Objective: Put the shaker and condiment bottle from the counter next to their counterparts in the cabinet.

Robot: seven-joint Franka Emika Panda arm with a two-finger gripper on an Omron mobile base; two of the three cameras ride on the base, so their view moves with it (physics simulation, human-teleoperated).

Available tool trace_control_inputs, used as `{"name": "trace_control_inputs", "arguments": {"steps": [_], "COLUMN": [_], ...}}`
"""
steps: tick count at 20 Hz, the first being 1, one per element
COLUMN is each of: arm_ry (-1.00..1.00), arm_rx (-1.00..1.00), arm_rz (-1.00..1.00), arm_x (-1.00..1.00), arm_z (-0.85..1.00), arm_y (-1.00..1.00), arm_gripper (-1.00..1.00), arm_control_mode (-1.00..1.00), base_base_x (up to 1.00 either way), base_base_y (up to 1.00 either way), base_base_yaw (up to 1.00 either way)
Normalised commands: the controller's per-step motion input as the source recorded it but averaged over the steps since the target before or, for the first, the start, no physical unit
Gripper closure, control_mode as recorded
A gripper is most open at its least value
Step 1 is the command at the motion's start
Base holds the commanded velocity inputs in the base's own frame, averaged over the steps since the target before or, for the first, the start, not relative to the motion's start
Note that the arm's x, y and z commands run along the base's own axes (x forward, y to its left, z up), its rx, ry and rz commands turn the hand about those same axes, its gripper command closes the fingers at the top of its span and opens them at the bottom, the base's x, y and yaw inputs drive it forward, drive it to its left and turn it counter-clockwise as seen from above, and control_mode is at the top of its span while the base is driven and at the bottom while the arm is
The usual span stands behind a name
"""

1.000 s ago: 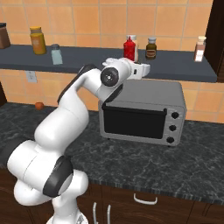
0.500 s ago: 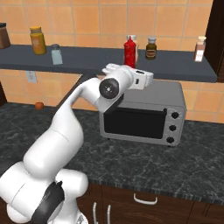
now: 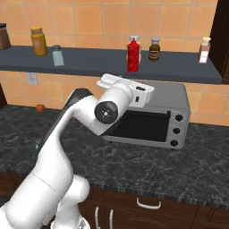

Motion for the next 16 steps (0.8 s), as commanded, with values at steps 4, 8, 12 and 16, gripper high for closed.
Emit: {"name": "trace_control_inputs", "arguments": {"steps": [4, 8, 12, 16], "arm_ry": [0.13, 0.14, -0.01, -0.04], "arm_rx": [0.09, 0.07, 0.00, 0.00], "arm_rz": [0.38, 0.52, 0.46, 0.44], "arm_x": [-0.99, -0.80, -0.15, -0.09], "arm_z": [-0.07, -0.41, -0.73, -0.87], "arm_y": [0.14, 0.50, 0.96, 1.00], "arm_gripper": [-1.00, -1.00, -1.00, -1.00], "arm_control_mode": [-1.00, -1.00, -1.00, -1.00], "base_base_x": [0.00, 0.00, 0.00, 0.00], "base_base_y": [0.00, 0.00, 0.00, 0.00], "base_base_yaw": [0.00, 0.00, 0.00, 0.00]}}
